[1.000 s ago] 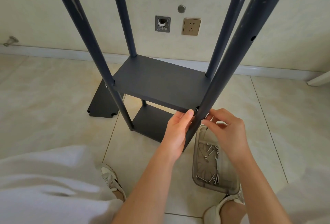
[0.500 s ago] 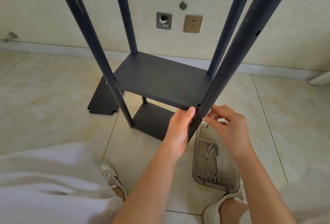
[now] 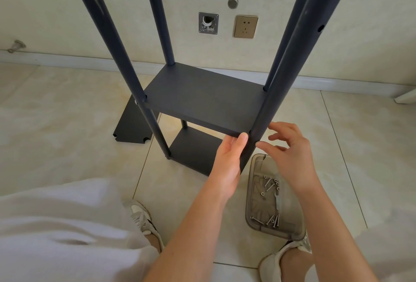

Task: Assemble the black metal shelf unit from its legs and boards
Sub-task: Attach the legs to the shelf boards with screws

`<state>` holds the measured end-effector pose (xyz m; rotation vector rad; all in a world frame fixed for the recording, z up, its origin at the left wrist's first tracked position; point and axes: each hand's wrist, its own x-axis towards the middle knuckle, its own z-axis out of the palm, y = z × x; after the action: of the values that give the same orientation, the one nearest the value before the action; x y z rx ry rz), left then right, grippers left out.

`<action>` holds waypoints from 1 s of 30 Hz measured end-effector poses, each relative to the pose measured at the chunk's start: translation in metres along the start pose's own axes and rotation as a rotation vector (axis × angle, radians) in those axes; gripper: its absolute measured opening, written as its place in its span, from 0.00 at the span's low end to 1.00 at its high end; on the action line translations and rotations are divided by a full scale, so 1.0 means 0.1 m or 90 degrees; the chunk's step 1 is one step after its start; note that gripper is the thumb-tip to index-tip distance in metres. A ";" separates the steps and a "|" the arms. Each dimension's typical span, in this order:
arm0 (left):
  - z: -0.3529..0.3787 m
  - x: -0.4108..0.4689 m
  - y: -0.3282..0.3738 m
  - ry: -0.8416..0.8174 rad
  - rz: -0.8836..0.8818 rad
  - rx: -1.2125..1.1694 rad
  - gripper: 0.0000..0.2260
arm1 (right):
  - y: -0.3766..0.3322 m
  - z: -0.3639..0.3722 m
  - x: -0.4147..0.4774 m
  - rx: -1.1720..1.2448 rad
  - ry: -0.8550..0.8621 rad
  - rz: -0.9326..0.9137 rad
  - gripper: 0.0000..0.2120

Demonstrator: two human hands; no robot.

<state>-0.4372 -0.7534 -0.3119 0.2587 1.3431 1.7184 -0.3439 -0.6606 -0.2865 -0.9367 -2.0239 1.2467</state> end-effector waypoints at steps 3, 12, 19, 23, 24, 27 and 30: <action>-0.02 0.00 0.00 0.011 0.004 0.001 0.10 | 0.01 -0.02 0.04 0.073 -0.063 0.040 0.22; 0.09 -0.11 0.14 0.206 -0.034 0.109 0.09 | 0.03 -0.12 0.15 0.197 -0.145 0.102 0.22; 0.07 -0.26 0.14 0.342 0.345 0.503 0.18 | 0.03 -0.12 0.19 0.216 -0.146 0.144 0.21; 0.11 -0.18 0.22 0.244 0.432 0.743 0.22 | 0.00 -0.14 0.21 0.221 -0.165 0.143 0.21; 0.10 -0.13 0.27 0.240 0.450 0.774 0.22 | -0.01 -0.15 0.20 0.221 -0.165 0.142 0.20; 0.02 -0.02 0.42 0.184 0.467 0.865 0.21 | -0.02 -0.16 0.19 0.226 -0.165 0.141 0.19; -0.03 0.06 0.52 0.103 0.463 0.927 0.23 | -0.04 -0.16 0.17 0.232 -0.166 0.144 0.19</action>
<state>-0.4698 -0.7503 -0.2706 1.5734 2.6247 0.8859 -0.3427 -0.6402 -0.2745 -0.8775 -1.8185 1.8705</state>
